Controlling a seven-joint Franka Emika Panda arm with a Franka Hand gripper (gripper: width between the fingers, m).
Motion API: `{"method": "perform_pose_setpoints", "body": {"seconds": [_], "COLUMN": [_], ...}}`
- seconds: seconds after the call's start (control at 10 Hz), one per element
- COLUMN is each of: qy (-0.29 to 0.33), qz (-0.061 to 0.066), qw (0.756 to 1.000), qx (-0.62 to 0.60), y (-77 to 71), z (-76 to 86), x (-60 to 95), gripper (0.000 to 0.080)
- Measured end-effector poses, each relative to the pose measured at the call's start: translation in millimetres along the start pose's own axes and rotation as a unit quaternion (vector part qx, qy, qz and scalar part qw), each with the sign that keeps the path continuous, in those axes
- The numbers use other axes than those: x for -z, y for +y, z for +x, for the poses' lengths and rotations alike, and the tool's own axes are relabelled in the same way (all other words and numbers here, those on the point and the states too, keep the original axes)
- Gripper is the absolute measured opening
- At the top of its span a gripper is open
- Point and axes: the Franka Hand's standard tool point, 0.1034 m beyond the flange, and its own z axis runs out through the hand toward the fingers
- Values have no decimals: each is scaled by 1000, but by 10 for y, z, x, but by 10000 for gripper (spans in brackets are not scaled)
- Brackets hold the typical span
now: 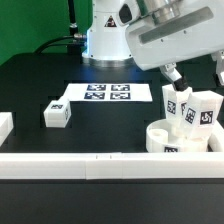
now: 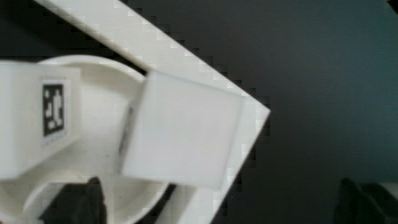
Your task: Assemble stool
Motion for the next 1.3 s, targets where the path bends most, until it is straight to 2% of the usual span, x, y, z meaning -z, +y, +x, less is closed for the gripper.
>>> {"method": "perform_pose_setpoints", "body": {"seconds": [0.1, 0.4, 0.5, 0.7, 1.1, 1.2, 1.3], "qy": [-1, -2, -9, -22, -24, -25, -26], "qz": [-1, -6, -19, -32, -32, -34, -48], "qw": [1000, 993, 977, 948, 899, 878, 836], "qx": [1, 117, 212, 317, 435, 477, 546], "y": [13, 27, 33, -22, -30, -28, -38], "z": [-12, -16, -43, -88, -89, -91, -119], "x": [-18, -33, -57, -51, -50, -53, -65], "gripper": [648, 648, 648, 648, 648, 648, 648]}}
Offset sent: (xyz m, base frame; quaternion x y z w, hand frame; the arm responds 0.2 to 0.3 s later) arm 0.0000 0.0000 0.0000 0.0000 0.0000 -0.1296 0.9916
